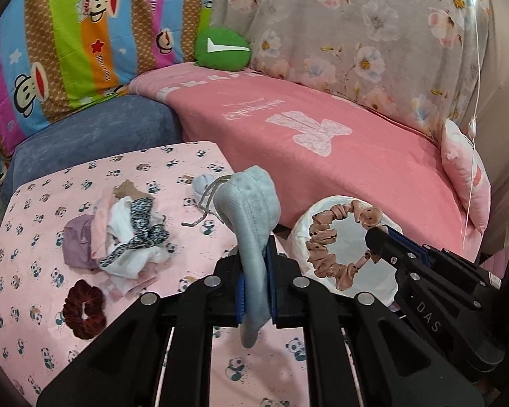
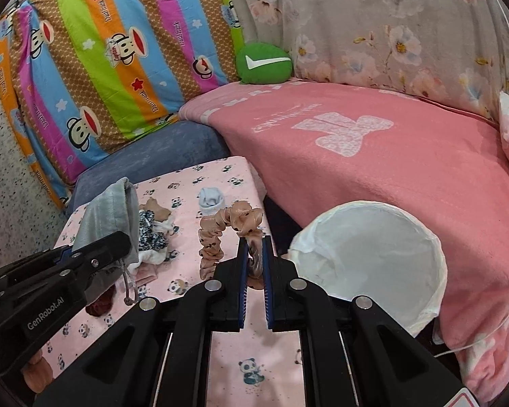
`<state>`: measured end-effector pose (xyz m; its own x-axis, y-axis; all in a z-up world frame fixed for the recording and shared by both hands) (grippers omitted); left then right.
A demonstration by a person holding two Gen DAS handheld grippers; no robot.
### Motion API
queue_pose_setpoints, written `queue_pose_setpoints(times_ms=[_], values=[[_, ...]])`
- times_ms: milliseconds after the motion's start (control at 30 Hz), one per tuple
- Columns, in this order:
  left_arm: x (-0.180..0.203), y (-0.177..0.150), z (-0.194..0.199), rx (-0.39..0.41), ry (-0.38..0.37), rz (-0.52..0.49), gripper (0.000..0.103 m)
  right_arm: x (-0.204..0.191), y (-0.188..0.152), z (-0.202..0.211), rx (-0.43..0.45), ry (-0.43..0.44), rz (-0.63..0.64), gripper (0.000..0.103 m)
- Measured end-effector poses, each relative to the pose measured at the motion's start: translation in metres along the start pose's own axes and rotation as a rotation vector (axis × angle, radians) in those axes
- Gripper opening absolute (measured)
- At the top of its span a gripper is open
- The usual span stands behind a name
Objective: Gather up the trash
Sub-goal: 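Carry both items over the white bin and open both tools to drop them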
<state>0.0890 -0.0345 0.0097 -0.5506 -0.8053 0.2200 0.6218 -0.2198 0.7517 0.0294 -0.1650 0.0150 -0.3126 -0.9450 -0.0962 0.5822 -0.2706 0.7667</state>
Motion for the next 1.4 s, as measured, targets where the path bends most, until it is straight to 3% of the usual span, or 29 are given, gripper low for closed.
queue_pose_setpoints(times_ms=[533, 1033, 1100, 1167, 1200, 1267, 1400], values=[[0.094, -0.006, -0.066, -0.089, -0.073, -0.142, 0.010, 0.114, -0.016, -0.014, -0.041, -0.122, -0.127, 0.009], [0.125, -0.015, -0.121, -0.189, -0.078, -0.189, 0.012, 0.158, -0.030, -0.051, -0.100, -0.166, -0.166, 0.011], [0.125, -0.017, -0.127, -0.206, -0.070, -0.184, 0.022, 0.159, -0.030, -0.054, -0.105, -0.168, -0.166, 0.014], [0.123, -0.017, -0.129, -0.202, -0.060, -0.168, 0.056, 0.160, -0.031, -0.057, -0.104, -0.177, -0.169, 0.017], [0.121, -0.018, -0.128, -0.183, -0.052, -0.163, 0.062, 0.160, -0.031, -0.058, -0.105, -0.180, -0.171, 0.018], [0.120, -0.016, -0.127, -0.164, -0.039, -0.172, 0.067, 0.160, -0.031, -0.060, -0.106, -0.186, -0.171, 0.020], [0.118, -0.016, -0.127, -0.167, -0.027, -0.174, 0.067, 0.160, -0.031, -0.061, -0.106, -0.188, -0.173, 0.024]])
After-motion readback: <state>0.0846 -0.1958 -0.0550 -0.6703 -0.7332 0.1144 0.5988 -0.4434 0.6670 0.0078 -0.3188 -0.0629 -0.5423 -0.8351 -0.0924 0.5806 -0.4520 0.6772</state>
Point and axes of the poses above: each gripper's, at about its wrist camera, not at the fingertips, and z roughly against the way its jaws point, x to its right, y to its top, the point moved 3 cm from there along -z, roughly the way its jaws point, and after that the axes turned 6 degrees about -y, right-handed, at the moved point
